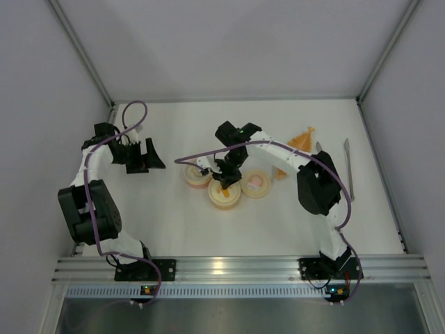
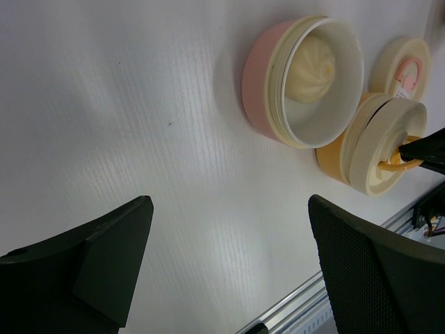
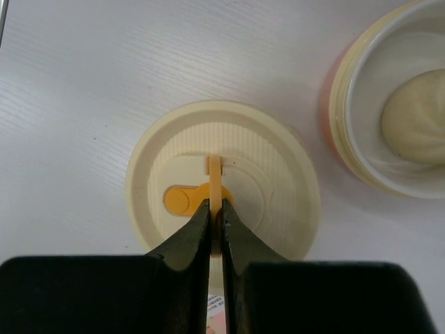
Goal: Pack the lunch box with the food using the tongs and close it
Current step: Close the box lid on the packing box.
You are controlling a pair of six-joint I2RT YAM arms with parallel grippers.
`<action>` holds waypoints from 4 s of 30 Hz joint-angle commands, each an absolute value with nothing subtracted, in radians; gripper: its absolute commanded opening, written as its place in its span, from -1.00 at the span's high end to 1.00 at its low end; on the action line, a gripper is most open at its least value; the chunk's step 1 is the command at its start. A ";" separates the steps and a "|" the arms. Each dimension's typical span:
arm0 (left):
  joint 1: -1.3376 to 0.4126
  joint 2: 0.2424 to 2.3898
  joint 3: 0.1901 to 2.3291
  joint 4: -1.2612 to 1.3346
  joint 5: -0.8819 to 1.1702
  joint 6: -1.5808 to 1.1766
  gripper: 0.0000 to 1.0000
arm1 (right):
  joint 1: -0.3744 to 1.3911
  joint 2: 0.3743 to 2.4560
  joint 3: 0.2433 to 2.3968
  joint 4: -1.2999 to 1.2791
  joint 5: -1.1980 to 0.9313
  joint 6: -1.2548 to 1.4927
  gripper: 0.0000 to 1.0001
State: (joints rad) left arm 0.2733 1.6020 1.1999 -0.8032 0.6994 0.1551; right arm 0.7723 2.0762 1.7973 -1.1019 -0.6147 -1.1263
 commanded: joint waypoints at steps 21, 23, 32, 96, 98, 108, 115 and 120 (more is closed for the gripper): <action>0.275 1.614 1.192 -0.764 0.726 0.156 -0.96 | 0.750 2.108 1.910 -1.215 -0.710 -1.164 1.00; 0.273 1.612 1.192 -0.765 0.727 0.155 -0.96 | 0.750 2.109 1.904 -1.204 -0.706 -1.166 1.00; 0.273 1.612 1.192 -0.769 0.718 0.158 -0.96 | 0.738 2.125 1.902 -1.195 -0.698 -1.173 1.00; 0.275 1.598 1.174 -0.758 0.755 0.193 -0.96 | 0.750 2.227 1.905 -1.224 -0.719 -1.163 1.00; 0.273 1.588 1.172 -0.759 0.762 0.206 -0.96 | 0.749 2.235 1.904 -1.224 -0.726 -1.161 1.00; 0.276 1.589 1.163 -0.759 0.742 0.221 -0.96 | 0.742 2.312 1.913 -1.236 -0.739 -1.127 1.00; 0.275 1.586 1.150 -0.749 0.735 0.221 -0.96 | 0.739 2.313 1.867 -1.200 -0.707 -1.077 1.00; 0.275 1.572 1.147 -0.747 0.736 0.229 -0.96 | 0.739 2.303 1.816 -1.177 -0.703 -1.048 1.00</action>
